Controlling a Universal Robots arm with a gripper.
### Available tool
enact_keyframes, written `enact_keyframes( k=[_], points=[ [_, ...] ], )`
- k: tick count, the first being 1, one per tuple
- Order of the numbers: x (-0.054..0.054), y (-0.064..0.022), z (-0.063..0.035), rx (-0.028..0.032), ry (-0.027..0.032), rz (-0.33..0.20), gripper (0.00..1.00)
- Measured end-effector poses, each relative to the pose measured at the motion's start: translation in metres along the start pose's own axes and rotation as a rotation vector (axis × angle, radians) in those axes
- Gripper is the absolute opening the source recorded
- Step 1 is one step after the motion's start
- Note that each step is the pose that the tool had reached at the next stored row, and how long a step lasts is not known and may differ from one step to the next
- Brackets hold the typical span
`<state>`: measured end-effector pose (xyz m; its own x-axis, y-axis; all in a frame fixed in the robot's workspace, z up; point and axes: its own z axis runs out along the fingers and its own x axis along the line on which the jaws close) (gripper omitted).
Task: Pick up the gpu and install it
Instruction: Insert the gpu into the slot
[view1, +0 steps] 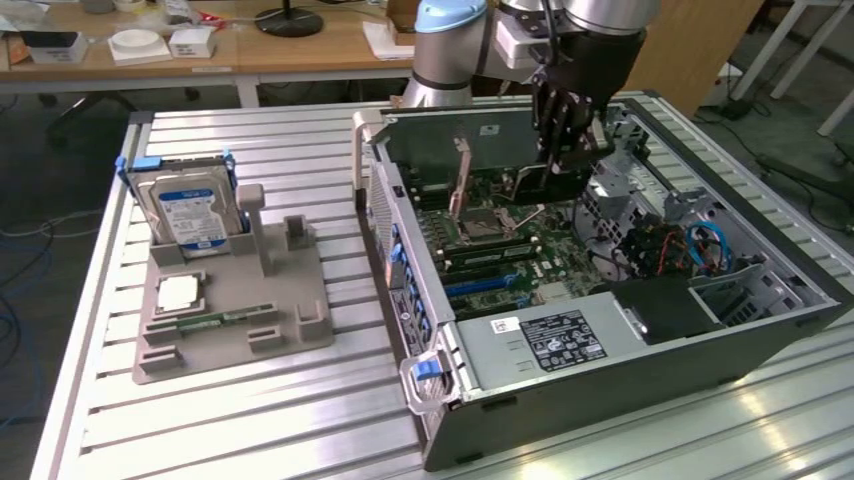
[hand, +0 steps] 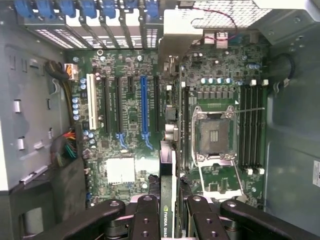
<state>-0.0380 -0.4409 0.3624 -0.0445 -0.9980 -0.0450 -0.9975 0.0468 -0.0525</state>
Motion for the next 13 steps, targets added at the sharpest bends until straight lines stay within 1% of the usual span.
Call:
enact_keyframes(
  k=[6, 13],
  points=[
    [0.014, 0.0031, 0.0026, 0.0, -0.0016, 0.0, 0.25],
    [0.019, 0.0058, 0.0124, -0.0003, -0.0018, 0.0, 0.25]
  ],
)
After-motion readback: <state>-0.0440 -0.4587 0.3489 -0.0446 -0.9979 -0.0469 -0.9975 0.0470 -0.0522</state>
